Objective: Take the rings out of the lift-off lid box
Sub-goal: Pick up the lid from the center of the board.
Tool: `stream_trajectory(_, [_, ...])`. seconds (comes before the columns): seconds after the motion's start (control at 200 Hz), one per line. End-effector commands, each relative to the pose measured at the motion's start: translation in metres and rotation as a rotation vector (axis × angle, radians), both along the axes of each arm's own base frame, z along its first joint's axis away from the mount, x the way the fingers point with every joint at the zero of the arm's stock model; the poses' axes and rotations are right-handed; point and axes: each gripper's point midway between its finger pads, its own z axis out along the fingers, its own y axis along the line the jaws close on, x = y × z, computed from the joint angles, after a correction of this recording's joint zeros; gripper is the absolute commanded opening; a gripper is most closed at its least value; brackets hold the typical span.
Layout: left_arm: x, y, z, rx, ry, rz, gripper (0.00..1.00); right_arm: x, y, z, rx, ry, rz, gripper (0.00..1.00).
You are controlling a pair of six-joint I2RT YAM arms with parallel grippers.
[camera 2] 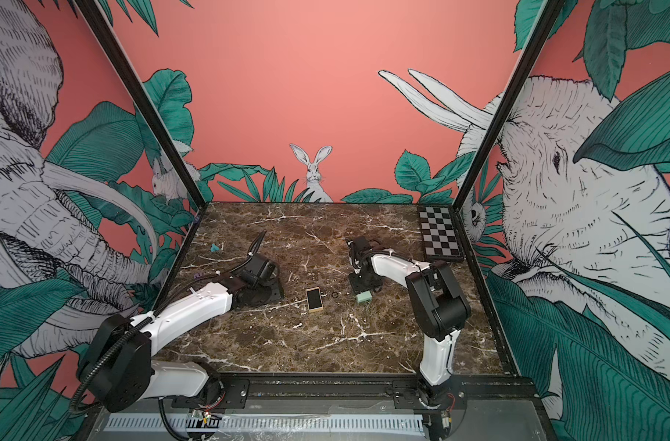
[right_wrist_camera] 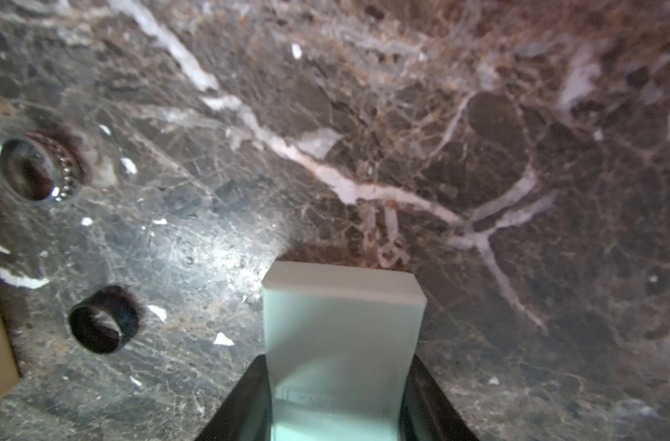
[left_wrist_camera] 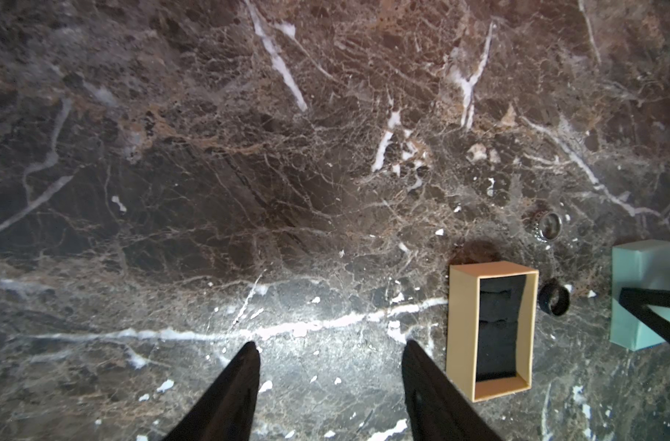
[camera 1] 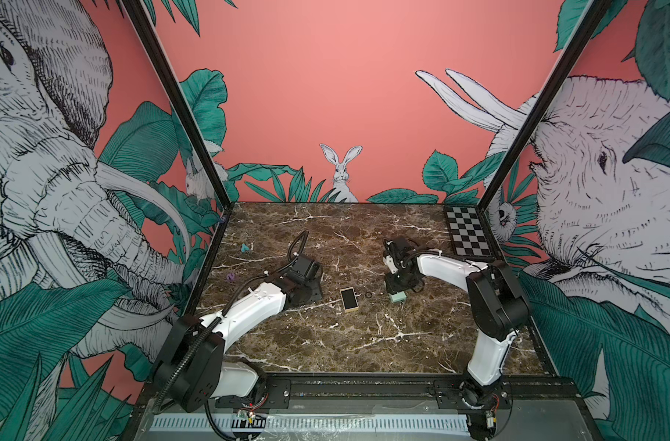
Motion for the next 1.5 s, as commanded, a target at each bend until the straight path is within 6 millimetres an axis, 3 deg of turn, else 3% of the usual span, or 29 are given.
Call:
stream_trajectory(0.0, [-0.002, 0.006, 0.001, 0.004, -0.007, 0.013, 0.62, -0.004, 0.000, 0.001, -0.007, 0.008, 0.003, 0.48])
stream_trajectory(0.25, [-0.001, 0.006, 0.000, 0.001, -0.007, 0.012, 0.62, -0.005, 0.002, 0.018, 0.013, -0.004, 0.003, 0.47])
stream_trajectory(0.51, [-0.001, 0.011, -0.002, 0.010, -0.003, 0.017, 0.62, -0.004, 0.016, 0.062, 0.079, -0.051, 0.004, 0.47])
stream_trajectory(0.62, [-0.001, 0.015, -0.004, 0.013, -0.004, 0.020, 0.62, -0.011, 0.027, 0.079, 0.115, -0.060, 0.003, 0.47])
stream_trajectory(0.635, [-0.001, 0.015, -0.004, 0.012, -0.006, 0.022, 0.62, -0.006, 0.033, 0.090, 0.136, -0.082, 0.002, 0.47])
stream_trajectory(0.685, [-0.001, 0.017, -0.004, 0.015, -0.009, 0.021, 0.62, -0.008, 0.041, 0.100, 0.168, -0.087, -0.005, 0.47])
stream_trajectory(0.93, [-0.004, 0.034, -0.002, 0.039, -0.033, 0.014, 0.62, -0.028, 0.091, 0.128, 0.330, -0.076, -0.038, 0.48])
stream_trajectory(1.09, [-0.010, 0.043, 0.002, 0.064, -0.057, 0.001, 0.62, -0.037, 0.117, 0.123, 0.335, -0.069, -0.041, 0.48])
stream_trajectory(1.365, [-0.022, 0.057, 0.008, 0.097, -0.096, -0.011, 0.64, -0.045, 0.154, 0.093, 0.266, -0.047, -0.017, 0.50])
stream_trajectory(1.495, [-0.026, 0.060, 0.008, 0.101, -0.103, -0.013, 0.65, -0.046, 0.162, 0.078, 0.220, -0.050, -0.021, 0.50])
